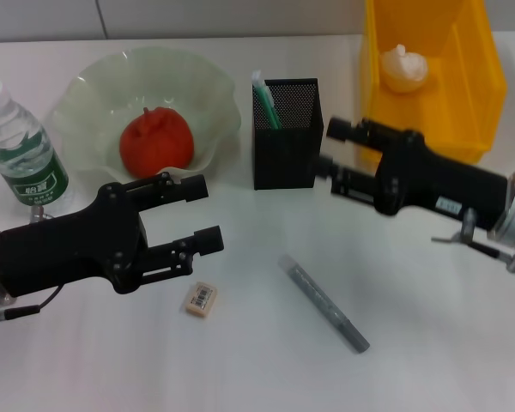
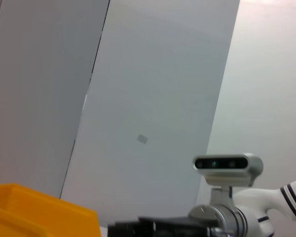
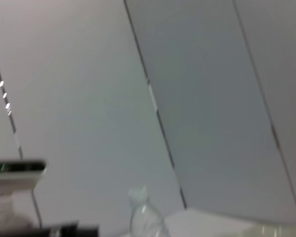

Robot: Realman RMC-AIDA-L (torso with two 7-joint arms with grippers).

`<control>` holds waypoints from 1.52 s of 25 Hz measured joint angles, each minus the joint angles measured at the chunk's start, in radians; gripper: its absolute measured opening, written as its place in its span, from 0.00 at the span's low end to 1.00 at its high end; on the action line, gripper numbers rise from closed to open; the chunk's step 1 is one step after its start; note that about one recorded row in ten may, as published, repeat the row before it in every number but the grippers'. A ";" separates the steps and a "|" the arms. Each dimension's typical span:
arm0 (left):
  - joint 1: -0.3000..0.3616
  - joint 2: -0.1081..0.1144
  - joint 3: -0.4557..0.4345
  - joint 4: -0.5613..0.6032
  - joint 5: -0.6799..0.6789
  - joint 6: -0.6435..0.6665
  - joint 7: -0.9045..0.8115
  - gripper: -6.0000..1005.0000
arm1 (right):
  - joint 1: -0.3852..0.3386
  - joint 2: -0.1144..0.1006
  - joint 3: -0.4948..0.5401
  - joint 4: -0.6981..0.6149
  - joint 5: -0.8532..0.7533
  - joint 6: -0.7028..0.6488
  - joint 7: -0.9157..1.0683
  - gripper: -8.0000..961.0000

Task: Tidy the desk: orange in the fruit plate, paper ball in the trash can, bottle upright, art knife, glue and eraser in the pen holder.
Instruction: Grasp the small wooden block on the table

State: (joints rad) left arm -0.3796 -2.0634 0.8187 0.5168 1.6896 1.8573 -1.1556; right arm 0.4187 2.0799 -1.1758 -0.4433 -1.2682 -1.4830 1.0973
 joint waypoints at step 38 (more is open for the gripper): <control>-0.014 -0.004 0.385 1.211 0.451 -0.027 -1.080 0.69 | 0.027 0.010 -0.005 0.164 -0.039 0.066 -0.117 0.76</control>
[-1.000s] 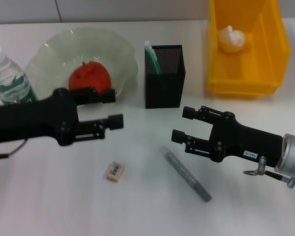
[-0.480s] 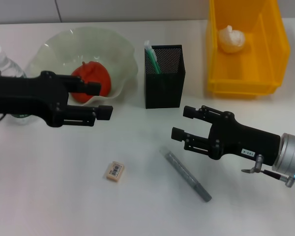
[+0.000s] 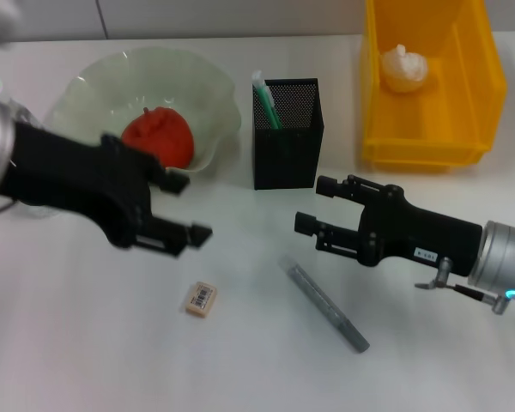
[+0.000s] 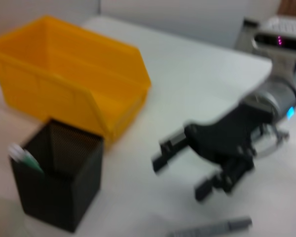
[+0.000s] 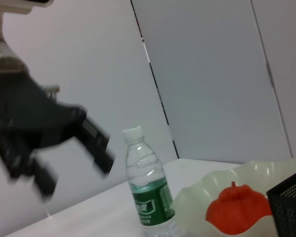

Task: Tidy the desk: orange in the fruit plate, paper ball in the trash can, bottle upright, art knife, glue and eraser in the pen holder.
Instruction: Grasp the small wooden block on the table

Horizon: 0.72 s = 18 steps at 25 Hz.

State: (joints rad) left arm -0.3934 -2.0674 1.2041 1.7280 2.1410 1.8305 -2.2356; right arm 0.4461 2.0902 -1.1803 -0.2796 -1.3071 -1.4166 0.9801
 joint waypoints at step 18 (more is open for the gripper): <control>-0.113 -0.010 0.221 -0.240 0.188 -0.088 0.013 0.68 | 0.000 -0.001 -0.066 0.035 -0.001 -0.013 -0.175 0.76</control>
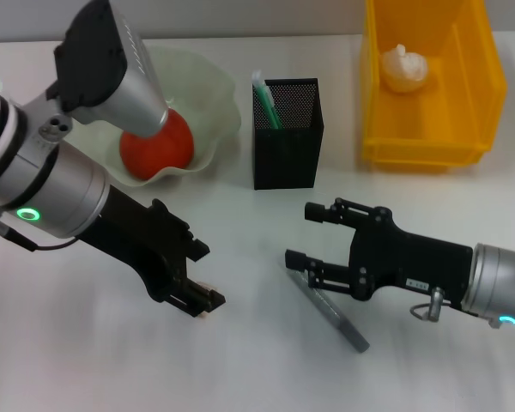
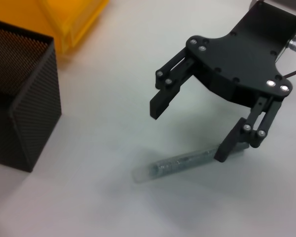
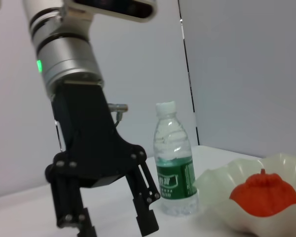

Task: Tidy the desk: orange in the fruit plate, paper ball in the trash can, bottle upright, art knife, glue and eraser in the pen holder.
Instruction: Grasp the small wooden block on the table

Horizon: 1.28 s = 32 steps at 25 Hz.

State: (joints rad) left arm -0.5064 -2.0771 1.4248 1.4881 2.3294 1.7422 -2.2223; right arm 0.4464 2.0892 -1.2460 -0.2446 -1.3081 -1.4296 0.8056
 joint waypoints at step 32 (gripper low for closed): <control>-0.057 0.001 0.051 -0.302 0.063 -0.204 0.079 0.67 | -0.040 0.002 0.014 0.056 0.026 0.011 -0.155 0.76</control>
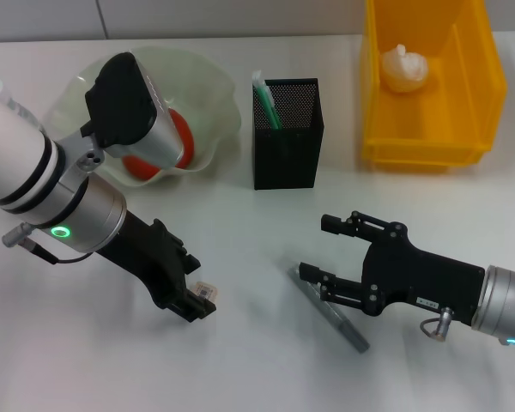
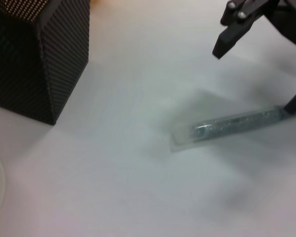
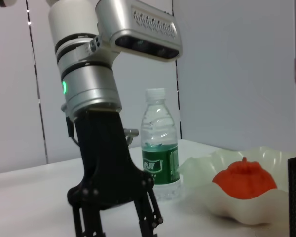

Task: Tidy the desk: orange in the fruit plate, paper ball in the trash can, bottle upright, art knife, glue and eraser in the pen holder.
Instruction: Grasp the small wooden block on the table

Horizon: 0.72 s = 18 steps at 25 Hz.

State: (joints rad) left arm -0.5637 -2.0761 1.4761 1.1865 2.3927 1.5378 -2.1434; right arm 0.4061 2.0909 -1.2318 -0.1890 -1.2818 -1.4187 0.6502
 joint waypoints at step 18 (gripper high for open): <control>-0.015 -0.001 0.051 0.002 0.036 -0.015 0.097 0.66 | 0.009 0.000 0.000 0.008 0.022 0.000 0.000 0.76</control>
State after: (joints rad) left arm -0.5792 -2.0770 1.5274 1.1889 2.4287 1.5231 -2.0469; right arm 0.4149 2.0908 -1.2317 -0.1809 -1.2596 -1.4190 0.6507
